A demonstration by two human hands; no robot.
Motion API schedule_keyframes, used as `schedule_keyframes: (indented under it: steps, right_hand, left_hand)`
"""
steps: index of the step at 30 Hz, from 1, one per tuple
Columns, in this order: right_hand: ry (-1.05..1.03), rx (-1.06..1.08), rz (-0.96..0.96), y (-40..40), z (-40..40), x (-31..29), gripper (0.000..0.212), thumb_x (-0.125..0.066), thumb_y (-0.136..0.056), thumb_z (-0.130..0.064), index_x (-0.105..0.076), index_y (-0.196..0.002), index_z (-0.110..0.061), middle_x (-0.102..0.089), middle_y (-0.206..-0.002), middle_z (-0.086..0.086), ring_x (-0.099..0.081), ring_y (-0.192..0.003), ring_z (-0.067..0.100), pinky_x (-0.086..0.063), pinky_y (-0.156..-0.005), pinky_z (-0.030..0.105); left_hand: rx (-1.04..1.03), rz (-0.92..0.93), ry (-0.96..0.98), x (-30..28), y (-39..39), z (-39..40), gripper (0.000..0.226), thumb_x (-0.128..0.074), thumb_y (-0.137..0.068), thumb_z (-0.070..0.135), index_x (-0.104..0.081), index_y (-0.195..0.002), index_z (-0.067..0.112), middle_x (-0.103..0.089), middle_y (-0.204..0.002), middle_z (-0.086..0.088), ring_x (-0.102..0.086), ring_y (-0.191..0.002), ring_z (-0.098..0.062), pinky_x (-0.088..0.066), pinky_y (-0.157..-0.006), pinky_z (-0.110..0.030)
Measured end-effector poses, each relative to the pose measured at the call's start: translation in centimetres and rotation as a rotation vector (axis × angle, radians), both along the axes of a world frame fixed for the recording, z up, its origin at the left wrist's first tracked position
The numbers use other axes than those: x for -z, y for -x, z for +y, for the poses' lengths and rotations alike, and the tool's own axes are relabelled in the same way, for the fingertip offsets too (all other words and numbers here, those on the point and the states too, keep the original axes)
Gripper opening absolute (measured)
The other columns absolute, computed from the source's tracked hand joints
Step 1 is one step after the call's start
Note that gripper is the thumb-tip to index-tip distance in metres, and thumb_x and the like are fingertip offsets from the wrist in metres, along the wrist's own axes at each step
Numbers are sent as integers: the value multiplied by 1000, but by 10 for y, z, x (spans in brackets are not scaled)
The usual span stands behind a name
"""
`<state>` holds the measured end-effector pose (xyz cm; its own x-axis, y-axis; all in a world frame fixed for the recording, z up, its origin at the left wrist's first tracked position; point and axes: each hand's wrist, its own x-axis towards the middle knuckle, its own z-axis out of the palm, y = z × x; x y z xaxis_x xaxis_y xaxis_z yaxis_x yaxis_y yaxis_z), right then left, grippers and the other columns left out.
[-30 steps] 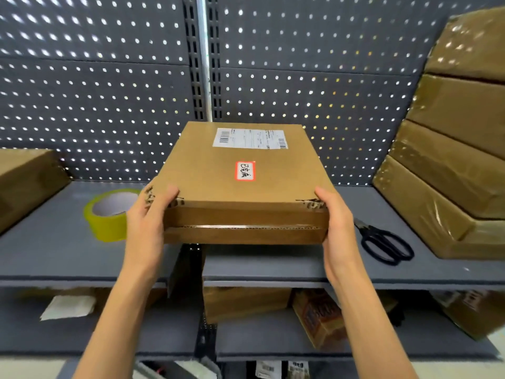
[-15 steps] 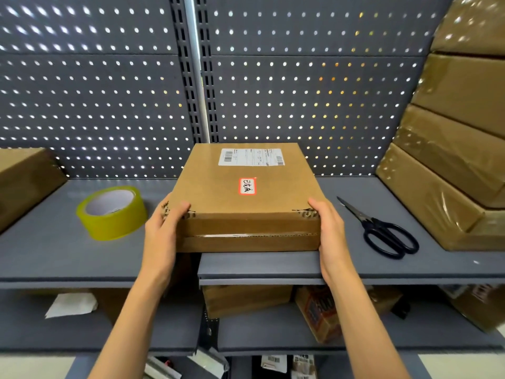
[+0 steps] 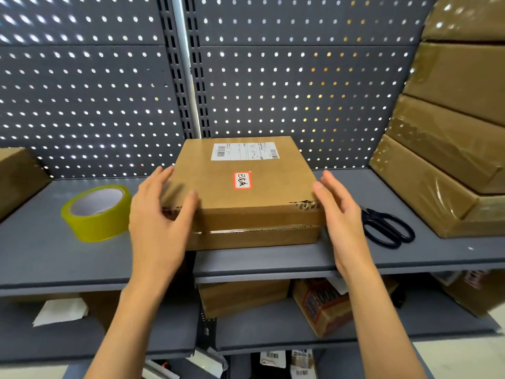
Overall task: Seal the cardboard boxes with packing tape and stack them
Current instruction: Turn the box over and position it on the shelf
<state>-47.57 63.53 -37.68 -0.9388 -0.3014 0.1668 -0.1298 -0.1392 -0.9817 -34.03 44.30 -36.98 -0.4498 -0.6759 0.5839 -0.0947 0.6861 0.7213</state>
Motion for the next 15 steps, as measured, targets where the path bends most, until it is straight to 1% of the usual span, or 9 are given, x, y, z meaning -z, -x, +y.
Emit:
schedule_keyframes:
  steps: [1, 2, 4, 5, 8, 9, 11, 13, 15]
  right_hand:
    - [-26, -1, 71, 0, 4, -2, 47, -57, -93, -27, -48, -139, -24, -52, -131, -18, -49, -116, -9, -42, -95, 8]
    - [-63, -8, 147, 0, 9, -3, 44, -57, -93, -26, -51, -137, -22, -55, -129, -18, -50, -115, -10, -41, -98, 10]
    - [-147, -41, 273, 1, 19, -1, 42, -58, -92, -28, -56, -133, -21, -58, -129, -16, -51, -119, -7, -41, -104, 18]
    - [-189, -65, 320, 1, 23, -1, 43, -59, -90, -30, -56, -132, -22, -58, -131, -15, -50, -122, -5, -40, -105, 20]
    - [-324, -128, 441, 2, 29, -2, 47, -61, -87, -32, -55, -133, -23, -54, -135, -15, -46, -125, -6, -36, -107, 17]
    - [-367, -133, 468, 4, 30, -1, 46, -62, -88, -28, -55, -133, -23, -53, -136, -15, -44, -127, -7, -34, -108, 18]
    - [-406, -124, 509, 7, 30, 0, 43, -63, -89, -22, -55, -132, -22, -51, -136, -15, -42, -129, -6, -32, -110, 20]
    - [-403, -104, 536, 8, 30, 2, 41, -63, -88, -20, -58, -129, -19, -51, -133, -16, -42, -128, -5, -32, -110, 19]
    - [-389, -80, 553, 10, 29, 6, 39, -64, -88, -21, -60, -127, -17, -53, -130, -16, -43, -127, -5, -33, -109, 17]
  left_hand:
    - [26, -40, 130, -4, 3, 5, 53, -55, -86, 41, -55, -131, 12, -51, -138, -6, -43, -130, -22, -32, -108, -33]
    - [71, -79, 232, -8, 7, 12, 54, -50, -85, 43, -56, -129, 11, -52, -138, -8, -43, -131, -25, -31, -109, -35]
    - [203, -166, 398, -13, 18, 28, 52, -45, -88, 43, -58, -127, 10, -54, -135, -7, -44, -131, -26, -30, -109, -34]
    - [268, -213, 479, -15, 25, 37, 52, -44, -89, 43, -59, -126, 9, -56, -133, -7, -46, -130, -27, -31, -108, -33]
    - [363, -315, 707, -15, 51, 58, 54, -41, -88, 43, -62, -122, 7, -64, -124, -8, -57, -119, -28, -39, -100, -32]
    - [372, -339, 757, -14, 60, 62, 54, -40, -88, 43, -64, -120, 7, -66, -121, -9, -60, -115, -29, -46, -95, -34]
    - [385, -371, 788, -10, 74, 66, 54, -38, -86, 42, -66, -114, 5, -68, -116, -11, -65, -107, -30, -54, -82, -39]
    - [360, -383, 794, -6, 81, 66, 53, -38, -86, 42, -70, -109, 7, -70, -112, -9, -69, -100, -27, -57, -70, -36]
    - [318, -358, 796, -1, 83, 66, 51, -39, -86, 43, -73, -106, 11, -72, -110, -5, -70, -98, -22, -57, -64, -30]
